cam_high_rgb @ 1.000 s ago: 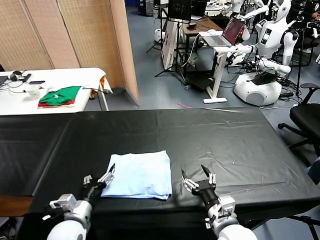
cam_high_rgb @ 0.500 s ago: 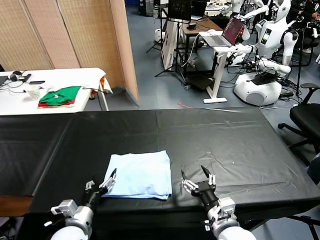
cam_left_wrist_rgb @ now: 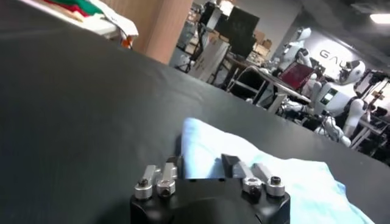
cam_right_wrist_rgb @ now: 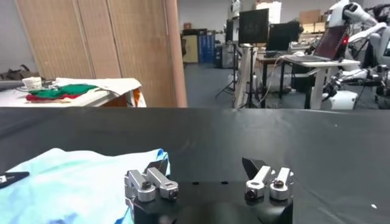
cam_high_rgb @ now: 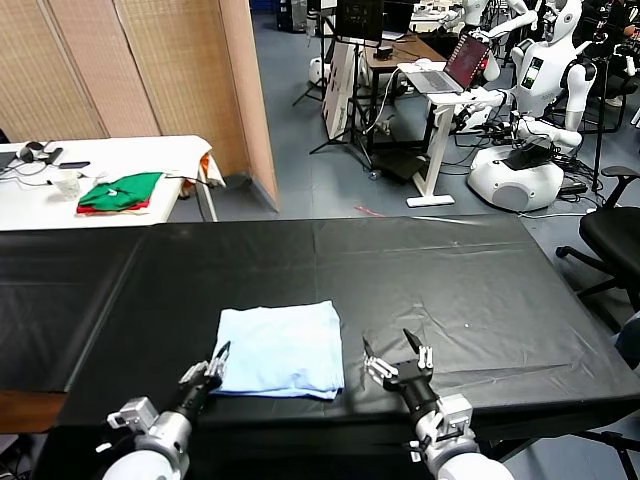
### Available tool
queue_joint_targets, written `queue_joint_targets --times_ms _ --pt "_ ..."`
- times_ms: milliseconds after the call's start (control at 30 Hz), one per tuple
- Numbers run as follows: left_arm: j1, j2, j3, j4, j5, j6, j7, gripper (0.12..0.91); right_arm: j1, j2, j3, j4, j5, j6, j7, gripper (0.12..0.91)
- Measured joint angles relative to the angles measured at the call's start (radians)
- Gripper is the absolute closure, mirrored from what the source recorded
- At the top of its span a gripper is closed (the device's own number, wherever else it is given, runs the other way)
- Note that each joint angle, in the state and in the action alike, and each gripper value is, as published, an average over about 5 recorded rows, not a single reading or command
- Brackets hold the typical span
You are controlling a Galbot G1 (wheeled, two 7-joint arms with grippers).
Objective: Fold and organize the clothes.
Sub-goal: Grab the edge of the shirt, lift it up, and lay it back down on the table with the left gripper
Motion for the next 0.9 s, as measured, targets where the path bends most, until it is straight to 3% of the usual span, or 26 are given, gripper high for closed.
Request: queue_joint_targets --times_ms 67,167,400,533,733,900 --pt "-0.002 0.005 -0.003 -0.007 0.005 0.005 -0.006 0.850 -0.004 0.003 0.000 0.000 -0.007 0.004 0.000 0.118" --pt "-0.001 0.020 -0.013 -0.018 0.045 0.006 -0.010 0.846 -0.011 0.006 0.003 0.001 -0.013 0.009 0.000 0.118" --pt "0.017 0.113 -0.077 -0.043 0.245 -0.011 -0.008 0.852 -0.015 0.007 0.015 0.003 -0.011 0.013 0.001 0.118" --pt "0.041 0.204 -0.153 -0.060 0.345 -0.036 -0.009 0.852 -0.010 0.011 0.012 -0.002 -0.011 0.013 0.003 0.118" --pt "0.098 0.337 -0.304 -0.087 0.406 -0.073 -0.013 0.852 -0.008 0.016 0.005 -0.013 -0.010 0.013 0.006 0.118" --pt "0.154 0.391 -0.405 -0.121 0.459 -0.100 -0.023 0.852 -0.010 0.021 -0.001 -0.023 -0.011 0.013 0.009 0.118"
